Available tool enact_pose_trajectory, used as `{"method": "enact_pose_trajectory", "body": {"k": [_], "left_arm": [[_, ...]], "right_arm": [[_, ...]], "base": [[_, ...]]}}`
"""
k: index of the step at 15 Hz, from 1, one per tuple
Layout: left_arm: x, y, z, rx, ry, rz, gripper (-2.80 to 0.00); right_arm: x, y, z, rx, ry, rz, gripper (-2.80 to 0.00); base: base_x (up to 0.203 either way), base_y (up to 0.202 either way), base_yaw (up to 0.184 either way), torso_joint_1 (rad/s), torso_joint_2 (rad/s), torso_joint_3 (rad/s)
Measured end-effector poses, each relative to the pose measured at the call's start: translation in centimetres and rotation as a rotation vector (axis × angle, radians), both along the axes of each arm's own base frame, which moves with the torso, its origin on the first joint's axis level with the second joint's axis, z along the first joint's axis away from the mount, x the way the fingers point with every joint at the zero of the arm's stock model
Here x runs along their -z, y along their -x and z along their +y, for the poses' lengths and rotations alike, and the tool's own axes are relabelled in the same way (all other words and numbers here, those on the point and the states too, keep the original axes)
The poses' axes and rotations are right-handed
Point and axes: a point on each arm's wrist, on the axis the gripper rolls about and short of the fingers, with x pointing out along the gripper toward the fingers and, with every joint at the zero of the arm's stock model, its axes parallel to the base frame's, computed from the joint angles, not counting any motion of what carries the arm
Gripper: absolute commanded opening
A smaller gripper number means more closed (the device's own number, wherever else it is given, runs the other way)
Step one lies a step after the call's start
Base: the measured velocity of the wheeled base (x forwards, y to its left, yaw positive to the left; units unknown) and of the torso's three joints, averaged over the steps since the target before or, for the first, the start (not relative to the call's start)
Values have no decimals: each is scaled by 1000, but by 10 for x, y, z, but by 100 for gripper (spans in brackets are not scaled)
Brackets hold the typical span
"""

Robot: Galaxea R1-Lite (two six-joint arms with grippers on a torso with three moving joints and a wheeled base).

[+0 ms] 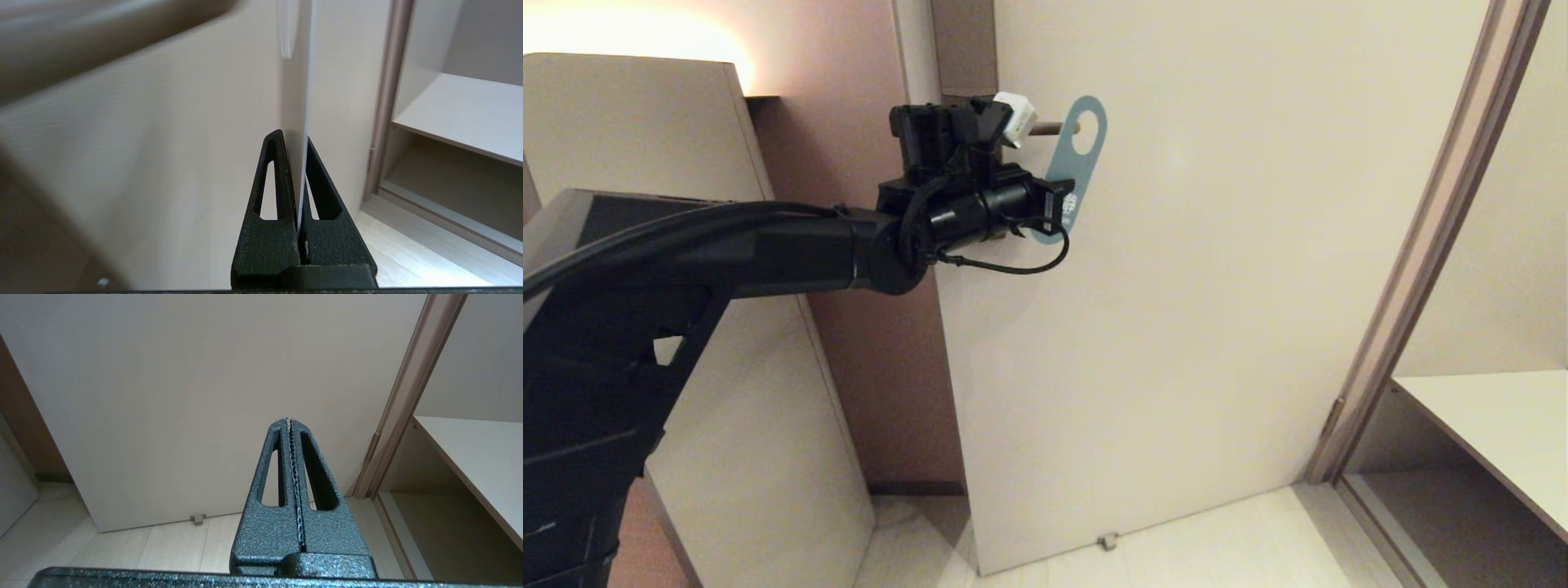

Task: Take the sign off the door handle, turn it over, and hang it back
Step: Hand it to the other hand

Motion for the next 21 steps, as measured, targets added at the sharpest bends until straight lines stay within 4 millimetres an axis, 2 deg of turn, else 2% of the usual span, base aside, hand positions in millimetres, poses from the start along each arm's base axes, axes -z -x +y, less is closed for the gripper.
{"method": "enact_pose_trajectory", "body": {"k": [7, 11, 15, 21], "left_arm": [[-7, 19, -20, 61, 12, -1, -280], [-10, 43, -20, 119, -1, 30, -280], [-17, 84, -10, 247, 0, 95, -280], [-35, 161, 16, 453, 32, 173, -280]], "right_arm": [[0, 0, 0, 1, 0, 0, -280], [0, 0, 0, 0, 0, 0, -280], [0, 0, 0, 0, 0, 0, -280], [0, 0, 0, 0, 0, -1, -280]], "base": [[0, 0, 0, 0, 0, 0], [0, 0, 0, 0, 0, 0], [0, 0, 0, 0, 0, 0], [0, 0, 0, 0, 0, 0]]}}
